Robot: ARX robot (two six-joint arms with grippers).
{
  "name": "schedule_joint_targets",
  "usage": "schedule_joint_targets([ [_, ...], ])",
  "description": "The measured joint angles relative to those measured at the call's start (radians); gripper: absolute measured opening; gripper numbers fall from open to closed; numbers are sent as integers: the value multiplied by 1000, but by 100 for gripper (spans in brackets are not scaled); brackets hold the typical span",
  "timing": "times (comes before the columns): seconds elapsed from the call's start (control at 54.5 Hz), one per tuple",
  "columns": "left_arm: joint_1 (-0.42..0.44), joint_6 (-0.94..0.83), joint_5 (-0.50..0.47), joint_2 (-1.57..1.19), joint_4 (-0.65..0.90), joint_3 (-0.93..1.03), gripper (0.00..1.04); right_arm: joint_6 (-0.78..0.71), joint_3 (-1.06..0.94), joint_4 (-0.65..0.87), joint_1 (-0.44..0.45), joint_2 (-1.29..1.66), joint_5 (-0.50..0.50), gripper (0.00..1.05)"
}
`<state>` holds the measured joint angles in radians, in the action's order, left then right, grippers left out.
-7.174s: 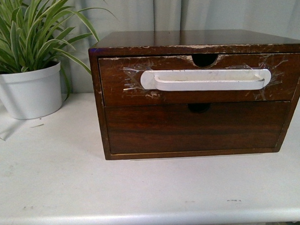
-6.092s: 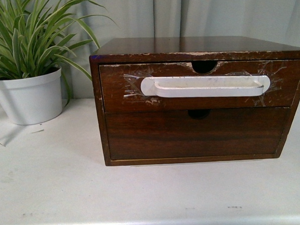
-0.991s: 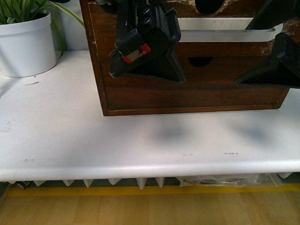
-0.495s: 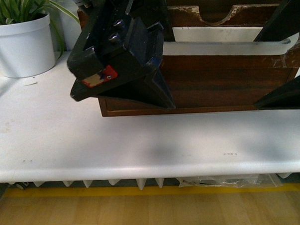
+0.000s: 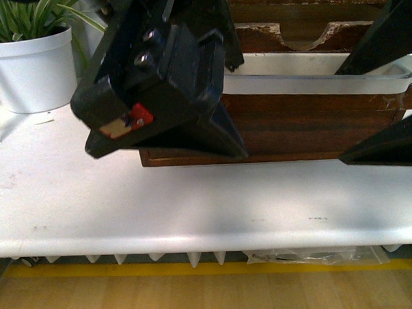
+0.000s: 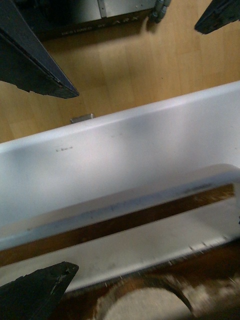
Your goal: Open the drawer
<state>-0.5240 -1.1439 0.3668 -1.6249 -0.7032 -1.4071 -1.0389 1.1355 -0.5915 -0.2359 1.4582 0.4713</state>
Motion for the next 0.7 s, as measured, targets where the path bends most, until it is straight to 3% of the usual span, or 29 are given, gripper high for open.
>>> schedule_joint_targets([
  [0.128,0,43,37,90,95,56,99,34,-30,51,3,-75,38,96],
  [0.275,15,119,54,191,237,129,99,91,-92,183,33,-161,16,96],
  [0.44,59,261,45,314,485,258,99,222,-196,387,83,-261,-11,96],
  [0.606,115,425,-124,444,783,436,99,408,-345,611,136,-402,-77,96],
  [0.697,172,550,-285,536,962,581,99,557,-479,740,174,-521,-146,96],
])
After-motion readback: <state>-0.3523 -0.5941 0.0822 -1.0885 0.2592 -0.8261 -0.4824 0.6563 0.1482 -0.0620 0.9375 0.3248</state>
